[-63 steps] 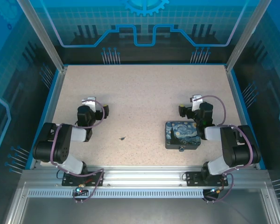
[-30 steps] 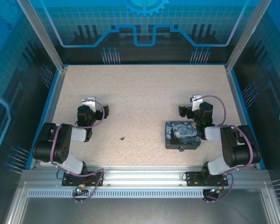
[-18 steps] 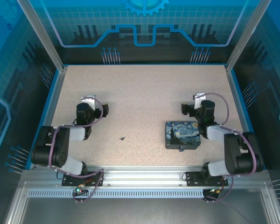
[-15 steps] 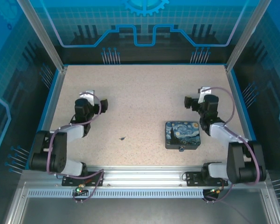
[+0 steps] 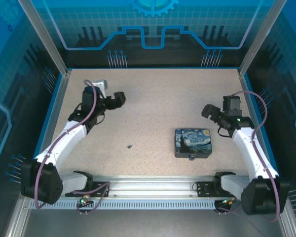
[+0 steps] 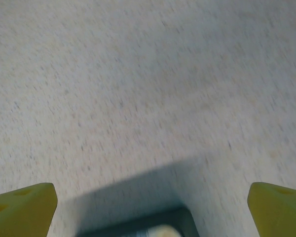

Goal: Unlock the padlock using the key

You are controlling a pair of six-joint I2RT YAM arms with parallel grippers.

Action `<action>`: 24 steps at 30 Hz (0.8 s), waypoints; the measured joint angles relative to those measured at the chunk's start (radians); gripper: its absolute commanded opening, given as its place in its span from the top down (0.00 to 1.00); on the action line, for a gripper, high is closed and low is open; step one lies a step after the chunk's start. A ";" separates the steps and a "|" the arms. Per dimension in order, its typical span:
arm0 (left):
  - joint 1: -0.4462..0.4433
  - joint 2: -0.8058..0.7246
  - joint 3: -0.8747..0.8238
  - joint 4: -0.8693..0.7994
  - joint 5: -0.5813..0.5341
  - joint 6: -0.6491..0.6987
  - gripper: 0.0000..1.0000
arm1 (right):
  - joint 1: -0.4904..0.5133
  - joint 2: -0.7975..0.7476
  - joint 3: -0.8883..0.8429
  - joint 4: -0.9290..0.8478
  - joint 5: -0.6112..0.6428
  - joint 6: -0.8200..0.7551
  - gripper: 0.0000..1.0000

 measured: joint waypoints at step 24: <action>-0.576 0.161 -0.026 0.008 0.035 -0.489 0.01 | 0.356 -0.018 -0.197 -0.139 -0.108 0.340 0.00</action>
